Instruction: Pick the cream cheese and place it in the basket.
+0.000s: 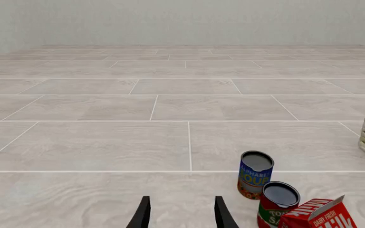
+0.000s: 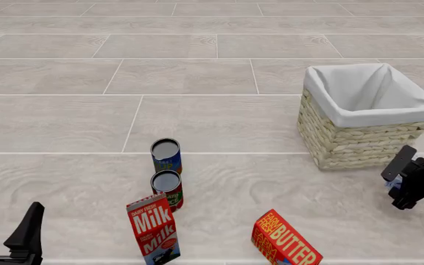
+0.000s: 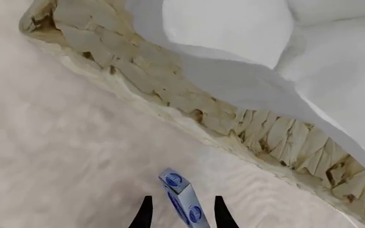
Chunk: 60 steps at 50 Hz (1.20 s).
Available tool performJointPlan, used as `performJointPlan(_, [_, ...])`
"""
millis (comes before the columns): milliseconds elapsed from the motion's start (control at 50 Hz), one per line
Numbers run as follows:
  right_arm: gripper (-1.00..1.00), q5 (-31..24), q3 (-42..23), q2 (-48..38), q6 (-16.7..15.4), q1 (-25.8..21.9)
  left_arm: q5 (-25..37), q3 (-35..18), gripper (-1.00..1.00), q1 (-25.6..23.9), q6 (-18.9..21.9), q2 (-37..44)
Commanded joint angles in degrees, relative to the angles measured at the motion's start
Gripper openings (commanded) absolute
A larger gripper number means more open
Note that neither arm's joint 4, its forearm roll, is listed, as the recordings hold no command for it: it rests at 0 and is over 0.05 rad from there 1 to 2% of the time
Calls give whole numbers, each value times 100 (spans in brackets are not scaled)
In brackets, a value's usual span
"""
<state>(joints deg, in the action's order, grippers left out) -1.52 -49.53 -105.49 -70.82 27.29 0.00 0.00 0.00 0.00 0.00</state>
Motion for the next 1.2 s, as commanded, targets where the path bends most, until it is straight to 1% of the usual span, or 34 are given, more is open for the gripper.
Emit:
performJointPlan(20, [100, 175, -124, -368, -15, -15, 0, 0, 100, 0, 0, 0])
performJointPlan(140, [100, 189, -230, -559, -25, 23, 0, 0, 100, 0, 0, 0])
performJointPlan(280, [100, 365, -222, -759, -45, 88, 0, 0, 100, 0, 0, 0])
performJointPlan(460, [100, 383, -184, -787, -55, 98, 0, 0, 100, 0, 0, 0])
performJointPlan(480, [-100, 372, -171, -750, -50, 99, 0, 0, 100, 0, 0, 0])
performJointPlan(640, [-100, 339, -156, -484, -61, 16, 0, 0, 100, 0, 0, 0])
performJointPlan(960, [-100, 126, -109, 58, -233, -110, 0, 0, 100, 0, 0, 0])
performJointPlan(1120, [-100, 123, 120, 442, -382, -248, 0, 0, 100, 0, 0, 0])
performJointPlan(1140, [-100, 62, 127, 523, -338, -272, 0, 0, 100, 0, 0, 0])
performJointPlan(1200, [-100, 56, 237, 655, -349, -312, 0, 0, 100, 0, 0, 0])
